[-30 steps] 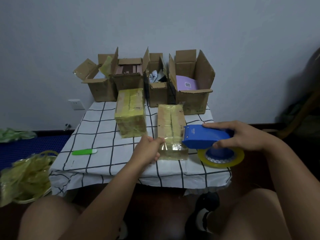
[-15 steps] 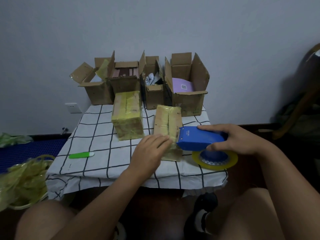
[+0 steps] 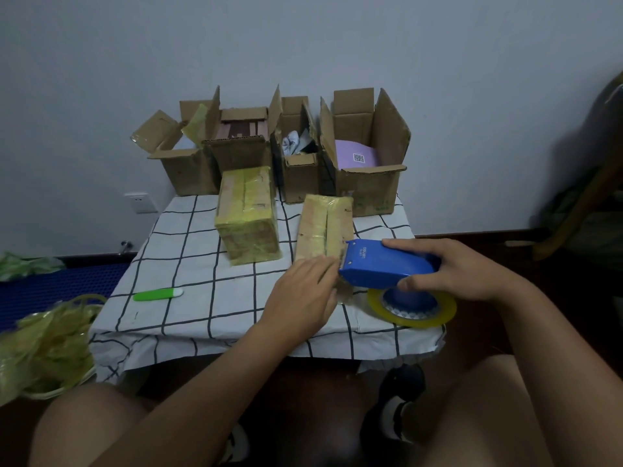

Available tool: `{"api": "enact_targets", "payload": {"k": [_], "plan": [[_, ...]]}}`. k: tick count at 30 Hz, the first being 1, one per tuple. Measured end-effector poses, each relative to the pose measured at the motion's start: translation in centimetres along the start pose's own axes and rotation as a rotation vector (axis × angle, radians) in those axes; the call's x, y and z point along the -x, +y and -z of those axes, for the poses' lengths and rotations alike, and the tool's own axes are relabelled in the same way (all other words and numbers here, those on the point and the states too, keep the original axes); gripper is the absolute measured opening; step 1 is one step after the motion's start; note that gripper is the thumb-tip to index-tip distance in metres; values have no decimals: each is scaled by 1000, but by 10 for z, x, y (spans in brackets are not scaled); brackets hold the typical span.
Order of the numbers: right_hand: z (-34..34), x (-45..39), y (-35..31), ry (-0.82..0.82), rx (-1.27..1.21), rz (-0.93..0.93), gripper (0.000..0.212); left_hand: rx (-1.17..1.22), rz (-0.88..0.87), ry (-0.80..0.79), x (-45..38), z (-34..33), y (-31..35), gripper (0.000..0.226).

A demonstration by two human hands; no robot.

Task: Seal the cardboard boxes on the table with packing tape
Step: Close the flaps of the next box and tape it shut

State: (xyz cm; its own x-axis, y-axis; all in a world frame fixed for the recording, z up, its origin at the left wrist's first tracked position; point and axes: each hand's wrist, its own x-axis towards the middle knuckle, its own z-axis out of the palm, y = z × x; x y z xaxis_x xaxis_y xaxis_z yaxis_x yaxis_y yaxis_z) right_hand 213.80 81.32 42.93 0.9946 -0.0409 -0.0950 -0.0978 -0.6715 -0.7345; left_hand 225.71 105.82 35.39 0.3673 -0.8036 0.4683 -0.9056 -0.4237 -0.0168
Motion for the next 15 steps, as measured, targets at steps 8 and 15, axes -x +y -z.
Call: {"api": "enact_targets", "payload": {"k": [8,15], "plan": [[-1,3,8,19,-21,17,62,-66,46,104,-7,-10,-2,34],[17,14,14,-3,-7,-12,63,-86,51,108,-9,-9,2,35]]}}
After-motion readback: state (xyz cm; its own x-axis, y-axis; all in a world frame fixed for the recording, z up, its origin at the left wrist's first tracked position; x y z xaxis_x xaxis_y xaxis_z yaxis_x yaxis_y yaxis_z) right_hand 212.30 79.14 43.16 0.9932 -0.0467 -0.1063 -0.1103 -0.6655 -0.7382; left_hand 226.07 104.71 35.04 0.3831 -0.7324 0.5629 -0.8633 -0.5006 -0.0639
